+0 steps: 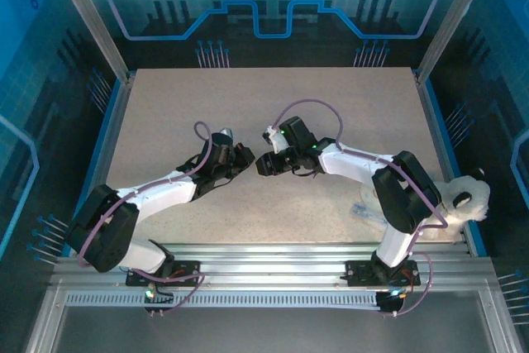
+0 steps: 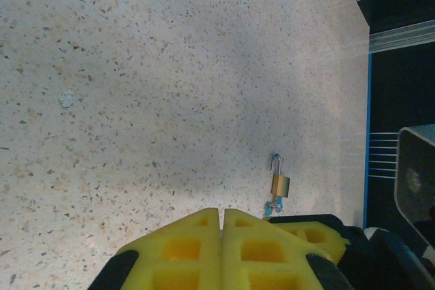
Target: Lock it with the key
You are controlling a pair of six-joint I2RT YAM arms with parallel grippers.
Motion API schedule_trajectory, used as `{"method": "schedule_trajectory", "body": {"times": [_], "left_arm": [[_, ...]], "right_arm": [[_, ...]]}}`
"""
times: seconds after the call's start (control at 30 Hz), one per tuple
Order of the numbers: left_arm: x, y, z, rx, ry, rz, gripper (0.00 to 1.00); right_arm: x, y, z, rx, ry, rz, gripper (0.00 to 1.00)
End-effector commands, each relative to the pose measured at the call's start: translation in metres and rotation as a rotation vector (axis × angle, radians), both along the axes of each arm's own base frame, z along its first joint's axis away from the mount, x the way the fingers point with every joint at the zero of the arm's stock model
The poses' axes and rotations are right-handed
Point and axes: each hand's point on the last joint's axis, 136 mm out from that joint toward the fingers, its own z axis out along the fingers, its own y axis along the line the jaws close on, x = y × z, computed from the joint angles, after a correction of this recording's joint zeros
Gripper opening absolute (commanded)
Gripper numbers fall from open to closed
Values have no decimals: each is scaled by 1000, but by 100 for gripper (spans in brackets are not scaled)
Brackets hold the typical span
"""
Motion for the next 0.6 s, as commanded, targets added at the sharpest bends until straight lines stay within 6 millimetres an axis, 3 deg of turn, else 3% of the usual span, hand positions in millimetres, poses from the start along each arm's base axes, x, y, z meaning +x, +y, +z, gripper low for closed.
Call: {"method": "schedule_trajectory", "body": {"times": [0.0,0.57], "left_arm": [[-8,-1,0,14,1,-32,0],[-9,0,8,9,-7,-32,0]], "right_arm": [[3,-3,14,22,-49,-5,38],[-3,6,8,-20,-67,27,36]]}}
